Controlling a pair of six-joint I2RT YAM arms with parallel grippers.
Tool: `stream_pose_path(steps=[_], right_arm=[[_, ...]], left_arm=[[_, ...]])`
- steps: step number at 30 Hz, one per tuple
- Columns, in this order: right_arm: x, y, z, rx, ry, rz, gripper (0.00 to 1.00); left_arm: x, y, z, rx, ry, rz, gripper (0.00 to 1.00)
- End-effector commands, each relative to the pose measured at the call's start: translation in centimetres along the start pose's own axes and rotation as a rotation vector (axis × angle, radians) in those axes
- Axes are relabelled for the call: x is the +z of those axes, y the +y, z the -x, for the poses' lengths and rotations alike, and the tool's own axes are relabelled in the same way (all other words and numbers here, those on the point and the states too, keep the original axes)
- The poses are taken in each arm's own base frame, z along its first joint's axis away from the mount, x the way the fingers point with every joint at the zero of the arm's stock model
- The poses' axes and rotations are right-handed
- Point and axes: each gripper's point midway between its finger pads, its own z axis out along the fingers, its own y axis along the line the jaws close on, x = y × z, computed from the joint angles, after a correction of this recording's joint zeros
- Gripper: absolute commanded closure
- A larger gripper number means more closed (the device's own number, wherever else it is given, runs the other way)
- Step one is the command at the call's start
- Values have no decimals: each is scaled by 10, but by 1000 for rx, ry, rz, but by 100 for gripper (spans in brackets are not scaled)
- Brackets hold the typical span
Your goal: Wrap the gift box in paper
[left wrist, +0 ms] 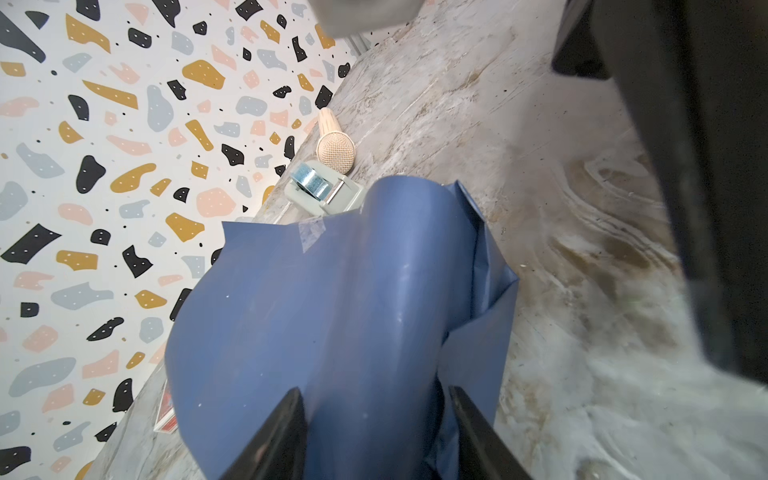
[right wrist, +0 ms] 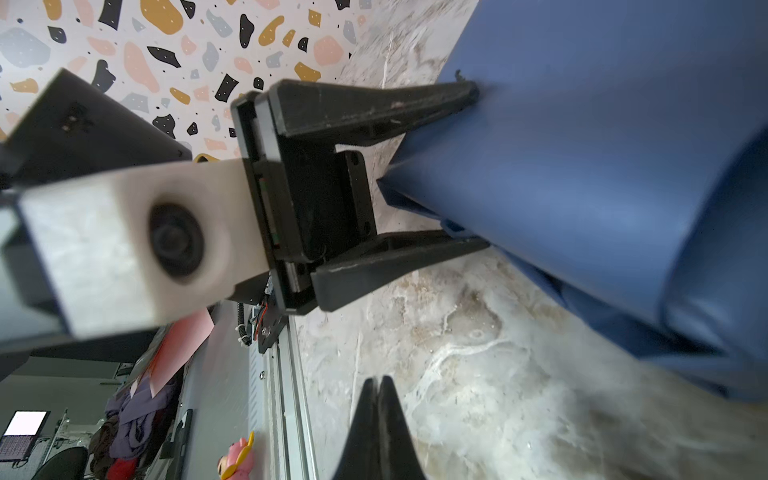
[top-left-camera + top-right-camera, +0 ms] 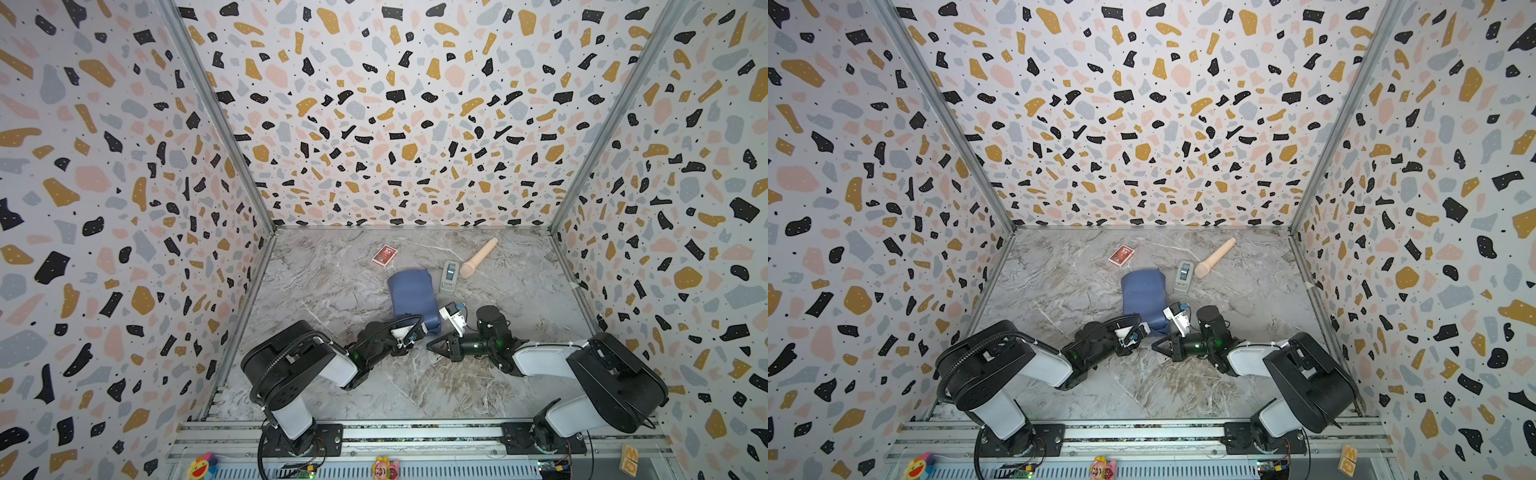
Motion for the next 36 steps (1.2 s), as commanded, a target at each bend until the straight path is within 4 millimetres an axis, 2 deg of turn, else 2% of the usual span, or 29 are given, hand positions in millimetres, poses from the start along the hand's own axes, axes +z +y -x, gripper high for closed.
stream_pose_path(steps=[1,8,16,36], right_arm=[[8,9,28,-78,-71,22,100],[18,-12,33,-50,-80,-32,100],[16,-25,40,-41,-103,-68,100],[18,-38,46,-9,-114,-104,100]], left_arm=[[-8,-44,-49,-58,170,-166,47],[-8,-44,-49,-58,171,-166,48],[-8,-44,-49,-60,171,-168,47],[-7,-45,-49,-62,170,-174,48]])
